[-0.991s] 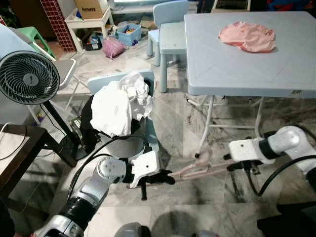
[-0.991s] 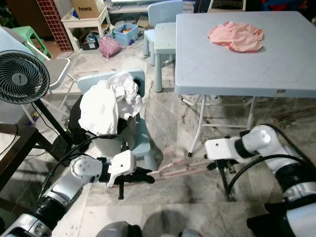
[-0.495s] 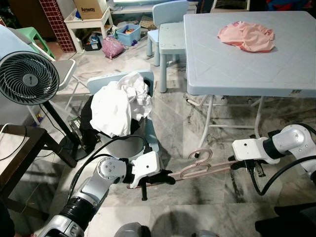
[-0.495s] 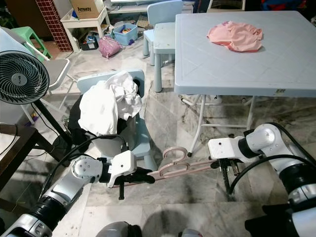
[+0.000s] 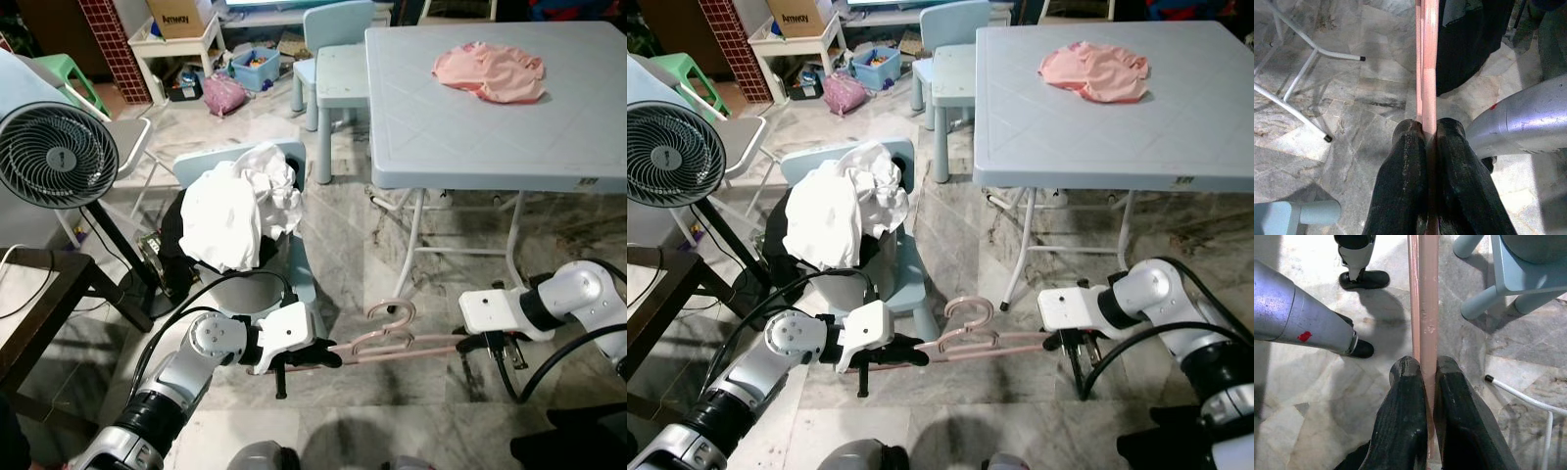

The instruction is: Hang hanger

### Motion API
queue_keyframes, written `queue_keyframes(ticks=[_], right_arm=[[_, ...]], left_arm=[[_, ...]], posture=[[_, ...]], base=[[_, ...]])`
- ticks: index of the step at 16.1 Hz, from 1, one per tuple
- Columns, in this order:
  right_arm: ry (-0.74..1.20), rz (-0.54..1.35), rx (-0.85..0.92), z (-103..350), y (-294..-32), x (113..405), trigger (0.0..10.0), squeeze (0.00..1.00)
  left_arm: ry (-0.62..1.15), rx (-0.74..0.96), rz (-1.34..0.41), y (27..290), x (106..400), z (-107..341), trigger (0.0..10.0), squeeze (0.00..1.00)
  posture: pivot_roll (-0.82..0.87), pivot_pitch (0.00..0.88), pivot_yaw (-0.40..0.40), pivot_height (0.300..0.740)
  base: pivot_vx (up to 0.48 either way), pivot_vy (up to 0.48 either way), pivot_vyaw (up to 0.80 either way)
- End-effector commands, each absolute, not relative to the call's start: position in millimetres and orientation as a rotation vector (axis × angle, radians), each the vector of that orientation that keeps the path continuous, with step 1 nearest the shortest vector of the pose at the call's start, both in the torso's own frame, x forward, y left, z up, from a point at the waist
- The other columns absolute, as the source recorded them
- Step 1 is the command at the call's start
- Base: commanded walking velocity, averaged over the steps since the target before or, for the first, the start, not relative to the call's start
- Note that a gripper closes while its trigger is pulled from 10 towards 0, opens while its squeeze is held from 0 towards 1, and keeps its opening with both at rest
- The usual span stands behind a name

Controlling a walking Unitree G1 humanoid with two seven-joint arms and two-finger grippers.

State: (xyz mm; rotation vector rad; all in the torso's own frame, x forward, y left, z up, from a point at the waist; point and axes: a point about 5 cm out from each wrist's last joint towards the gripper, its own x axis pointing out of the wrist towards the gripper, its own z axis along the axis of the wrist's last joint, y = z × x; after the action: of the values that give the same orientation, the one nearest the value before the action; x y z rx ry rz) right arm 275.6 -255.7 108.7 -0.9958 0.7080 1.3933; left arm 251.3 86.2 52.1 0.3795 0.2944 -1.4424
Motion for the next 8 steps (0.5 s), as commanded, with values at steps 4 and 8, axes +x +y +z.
queue_keyframes(ticks=[4, 8], right_arm=[[0.573, 1.405, -0.937, 119.8, -236.4, 280.5, 0.0, 0.0], [0.603, 1.407, -0.887, 120.7, -234.6, 280.3, 10.0, 1.0]], left_arm=[[0.282, 0.4, -1.438, 83.3, 254.5, 53.6, 10.0, 0.0], [0.287, 0.403, -1.439, 83.7, 253.5, 52.3, 10.0, 0.0]], posture=[[-0.06, 0.0, 0.093, 0.74], [-0.06, 0.0, 0.092, 0.74]], base=[[0.0, 0.0, 0.0], [0.0, 0.0, 0.0]])
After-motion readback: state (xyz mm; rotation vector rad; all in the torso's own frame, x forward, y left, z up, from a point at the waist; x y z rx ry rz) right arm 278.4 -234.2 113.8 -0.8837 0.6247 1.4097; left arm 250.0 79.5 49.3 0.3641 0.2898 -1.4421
